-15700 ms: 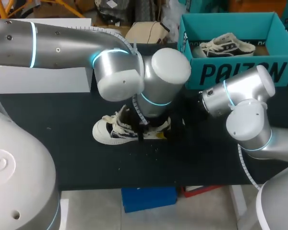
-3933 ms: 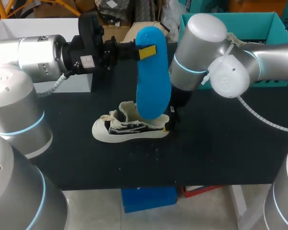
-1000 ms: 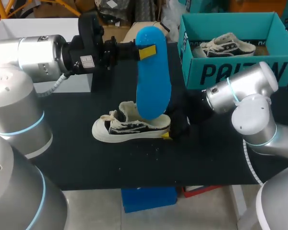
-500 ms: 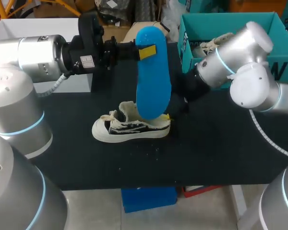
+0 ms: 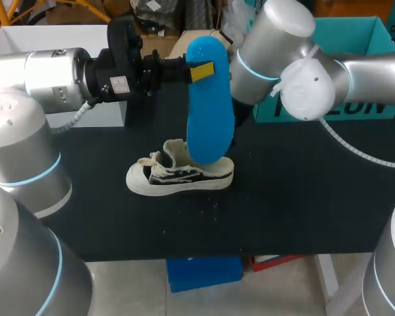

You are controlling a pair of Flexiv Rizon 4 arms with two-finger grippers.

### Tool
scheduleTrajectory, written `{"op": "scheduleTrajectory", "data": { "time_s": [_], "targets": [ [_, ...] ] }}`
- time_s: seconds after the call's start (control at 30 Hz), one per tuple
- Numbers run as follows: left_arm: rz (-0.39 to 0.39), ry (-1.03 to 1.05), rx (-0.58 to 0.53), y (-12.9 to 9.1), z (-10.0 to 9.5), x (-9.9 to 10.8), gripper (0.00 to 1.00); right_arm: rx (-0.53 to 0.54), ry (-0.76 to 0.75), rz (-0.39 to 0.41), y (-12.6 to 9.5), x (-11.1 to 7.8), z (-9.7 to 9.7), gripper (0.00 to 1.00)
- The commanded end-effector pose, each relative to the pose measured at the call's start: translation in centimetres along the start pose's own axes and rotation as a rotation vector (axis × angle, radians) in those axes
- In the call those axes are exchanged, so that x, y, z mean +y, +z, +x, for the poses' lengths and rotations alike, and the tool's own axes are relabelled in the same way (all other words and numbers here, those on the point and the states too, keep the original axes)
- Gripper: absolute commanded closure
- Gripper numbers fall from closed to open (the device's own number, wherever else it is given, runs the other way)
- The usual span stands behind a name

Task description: Take the shoe out of the shoebox, open the shoe tongue, remove and reinsert the insole, then place the shoe into the shoebox

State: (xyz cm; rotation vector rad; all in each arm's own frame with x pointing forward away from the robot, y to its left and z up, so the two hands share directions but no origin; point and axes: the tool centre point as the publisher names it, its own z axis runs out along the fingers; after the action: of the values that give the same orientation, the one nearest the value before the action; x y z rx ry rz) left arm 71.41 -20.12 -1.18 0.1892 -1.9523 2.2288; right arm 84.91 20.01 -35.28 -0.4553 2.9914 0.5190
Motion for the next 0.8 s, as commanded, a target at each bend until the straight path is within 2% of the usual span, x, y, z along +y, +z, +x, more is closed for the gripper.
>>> {"op": "scheduleTrajectory", "data": {
  "time_s": [0.03, 0.2, 0.37, 0.7, 0.8],
  "targets": [
    [-0.003, -0.001, -0.004, 0.1, 0.1, 0.0, 1.0, 0.025, -0.047, 0.427, 0.2, 1.5, -0.2, 0.35],
    [-0.003, -0.001, -0.004, 0.1, 0.1, 0.0, 1.0, 0.036, -0.053, 0.432, 1.0, 2.2, -0.1, 0.33],
    [-0.003, -0.001, -0.004, 0.1, 0.1, 0.0, 1.0, 0.053, -0.041, 0.441, 2.0, 2.6, 0.0, 0.44],
    [-0.003, -0.001, -0.004, 0.1, 0.1, 0.0, 1.0, 0.08, 0.01, 0.423, 4.4, 3.0, 0.3, 0.34],
    [-0.003, -0.001, -0.004, 0.1, 0.1, 0.0, 1.0, 0.088, 0.025, 0.411, 4.9, 3.0, 0.0, 0.35]
  ]
}}
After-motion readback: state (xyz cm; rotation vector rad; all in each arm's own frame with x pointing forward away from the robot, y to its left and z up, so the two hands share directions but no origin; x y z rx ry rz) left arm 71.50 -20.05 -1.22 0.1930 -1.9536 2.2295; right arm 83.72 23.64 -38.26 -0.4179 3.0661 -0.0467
